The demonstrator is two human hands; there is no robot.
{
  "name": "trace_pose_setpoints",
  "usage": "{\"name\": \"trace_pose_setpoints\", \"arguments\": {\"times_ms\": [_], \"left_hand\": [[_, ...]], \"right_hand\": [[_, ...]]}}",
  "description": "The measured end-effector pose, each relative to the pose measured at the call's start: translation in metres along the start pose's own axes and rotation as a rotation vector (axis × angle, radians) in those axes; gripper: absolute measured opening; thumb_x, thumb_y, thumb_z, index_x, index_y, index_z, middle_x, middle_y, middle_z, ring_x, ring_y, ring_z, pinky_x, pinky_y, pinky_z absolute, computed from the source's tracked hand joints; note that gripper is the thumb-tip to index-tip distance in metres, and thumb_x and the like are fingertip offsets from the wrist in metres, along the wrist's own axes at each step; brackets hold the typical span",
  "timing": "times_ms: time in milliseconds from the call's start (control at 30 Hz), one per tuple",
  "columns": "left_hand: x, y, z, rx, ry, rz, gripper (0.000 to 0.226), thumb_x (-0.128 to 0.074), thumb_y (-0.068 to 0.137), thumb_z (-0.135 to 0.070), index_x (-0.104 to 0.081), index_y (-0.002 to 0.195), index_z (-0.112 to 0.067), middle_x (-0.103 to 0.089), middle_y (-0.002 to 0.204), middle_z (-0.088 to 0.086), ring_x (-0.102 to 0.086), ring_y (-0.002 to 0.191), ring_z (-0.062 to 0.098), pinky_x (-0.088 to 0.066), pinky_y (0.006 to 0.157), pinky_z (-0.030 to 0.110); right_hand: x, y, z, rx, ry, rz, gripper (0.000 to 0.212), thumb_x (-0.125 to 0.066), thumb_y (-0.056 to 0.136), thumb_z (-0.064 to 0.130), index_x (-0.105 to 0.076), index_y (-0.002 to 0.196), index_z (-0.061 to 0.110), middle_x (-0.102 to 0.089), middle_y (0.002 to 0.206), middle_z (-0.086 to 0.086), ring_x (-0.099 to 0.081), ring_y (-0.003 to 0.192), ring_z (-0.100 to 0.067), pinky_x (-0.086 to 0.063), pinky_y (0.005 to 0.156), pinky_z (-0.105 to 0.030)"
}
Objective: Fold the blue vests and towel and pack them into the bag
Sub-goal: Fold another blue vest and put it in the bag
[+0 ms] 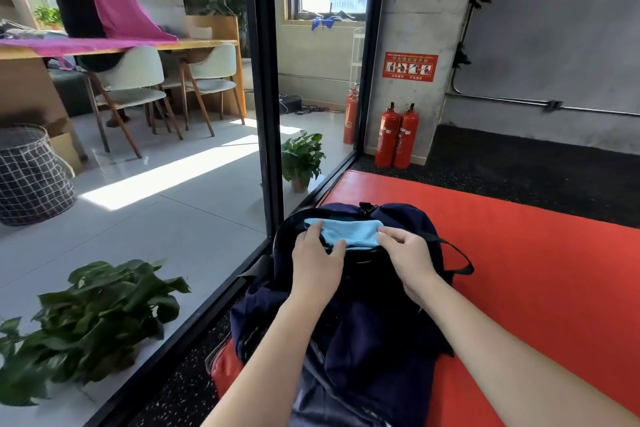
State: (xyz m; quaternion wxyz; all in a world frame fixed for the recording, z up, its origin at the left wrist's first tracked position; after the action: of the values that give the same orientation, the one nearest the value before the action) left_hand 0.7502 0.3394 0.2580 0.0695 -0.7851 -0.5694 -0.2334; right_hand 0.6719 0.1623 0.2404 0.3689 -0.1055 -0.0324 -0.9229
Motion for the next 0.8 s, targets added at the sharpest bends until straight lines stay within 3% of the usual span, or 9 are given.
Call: {"name": "trace_pose_setpoints", "arguments": {"times_ms": [100, 267, 400, 467, 533, 633, 700, 800], "left_hand": [[-0.012, 0.023, -0.003, 0.039, -0.013, 0.110, 0.054, -0.068, 0.091, -0.031, -0.053, 0.142, -0.021, -0.060, 0.135, -0.001, -0.056, 0.123, 0.017, -0.041, 0.109, 0.031], [-0.026, 0.056, -0.005, 0.064, -0.010, 0.257, 0.052, -0.073, 0.082, -0.026, -0.062, 0.133, -0.026, -0.065, 0.128, -0.004, -0.061, 0.111, 0.014, -0.047, 0.103, 0.032], [-0.032, 0.073, -0.006, -0.037, 0.196, 0.347, 0.054, -0.064, 0.091, -0.020, -0.053, 0.144, -0.023, -0.057, 0.142, 0.001, -0.054, 0.126, 0.019, -0.037, 0.105, 0.022], [-0.034, 0.079, -0.011, -0.091, 0.277, 0.373, 0.054, -0.060, 0.094, -0.018, -0.049, 0.147, -0.022, -0.054, 0.146, 0.002, -0.053, 0.128, 0.019, -0.034, 0.097, 0.017], [-0.037, 0.089, -0.020, -0.127, 0.288, 0.356, 0.053, -0.057, 0.094, -0.016, -0.050, 0.146, -0.023, -0.056, 0.144, 0.002, -0.061, 0.116, 0.019, -0.039, 0.089, 0.014], [-0.043, 0.102, -0.028, -0.131, 0.250, 0.346, 0.052, -0.052, 0.090, -0.010, -0.056, 0.141, -0.024, -0.062, 0.135, 0.004, -0.065, 0.103, 0.021, -0.048, 0.087, 0.023], [-0.051, 0.100, -0.020, -0.112, 0.288, 0.395, 0.051, -0.050, 0.090, -0.008, -0.057, 0.139, -0.022, -0.063, 0.134, 0.007, -0.062, 0.111, 0.025, -0.046, 0.092, 0.026], [-0.061, 0.096, -0.002, -0.115, 0.381, 0.444, 0.043, -0.049, 0.100, -0.016, -0.052, 0.143, -0.018, -0.057, 0.142, 0.010, -0.050, 0.131, 0.029, -0.036, 0.105, 0.029]], "right_hand": [[0.016, 0.000, -0.001, 0.038, -0.102, -0.091, 0.028, -0.071, 0.089, 0.027, -0.074, 0.116, 0.020, -0.072, 0.116, 0.005, -0.065, 0.110, -0.015, -0.049, 0.103, -0.037], [0.016, -0.004, 0.008, 0.149, -0.320, -0.154, 0.027, -0.064, 0.095, 0.019, -0.071, 0.120, 0.008, -0.072, 0.114, -0.010, -0.063, 0.108, -0.028, -0.041, 0.085, -0.030], [0.005, 0.008, 0.005, 0.133, -0.427, -0.109, 0.037, -0.066, 0.093, 0.021, -0.066, 0.126, 0.005, -0.065, 0.130, -0.010, -0.056, 0.122, -0.025, -0.038, 0.099, -0.030], [0.004, 0.011, 0.007, 0.134, -0.454, -0.115, 0.033, -0.065, 0.093, 0.019, -0.067, 0.120, 0.000, -0.066, 0.126, -0.013, -0.057, 0.118, -0.028, -0.039, 0.096, -0.032], [0.005, 0.010, 0.016, 0.175, -0.433, -0.159, 0.033, -0.063, 0.095, 0.017, -0.066, 0.122, 0.000, -0.066, 0.127, -0.012, -0.057, 0.119, -0.028, -0.039, 0.096, -0.032], [0.003, 0.011, 0.019, 0.201, -0.395, -0.179, 0.032, -0.061, 0.096, 0.017, -0.066, 0.125, 0.004, -0.066, 0.124, -0.008, -0.057, 0.120, -0.027, -0.038, 0.098, -0.029], [-0.001, 0.017, 0.004, 0.114, -0.423, -0.120, 0.032, -0.060, 0.096, 0.025, -0.066, 0.122, 0.007, -0.067, 0.118, -0.011, -0.059, 0.112, -0.032, -0.042, 0.090, -0.033], [-0.003, 0.020, -0.013, -0.021, -0.443, -0.049, 0.055, -0.056, 0.097, 0.040, -0.046, 0.144, 0.014, -0.055, 0.136, -0.013, -0.054, 0.123, -0.031, -0.043, 0.094, -0.036]]}}
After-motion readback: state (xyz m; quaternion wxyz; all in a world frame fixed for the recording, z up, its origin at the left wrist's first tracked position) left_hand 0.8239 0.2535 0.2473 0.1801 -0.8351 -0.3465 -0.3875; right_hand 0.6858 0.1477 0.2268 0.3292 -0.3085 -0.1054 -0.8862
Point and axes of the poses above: each hand's wrist, its own y-axis towards the middle knuckle, its own x-axis out of the back of the hand, z = x × y, the point moved 6 cm from there along y, towards the middle knuckle
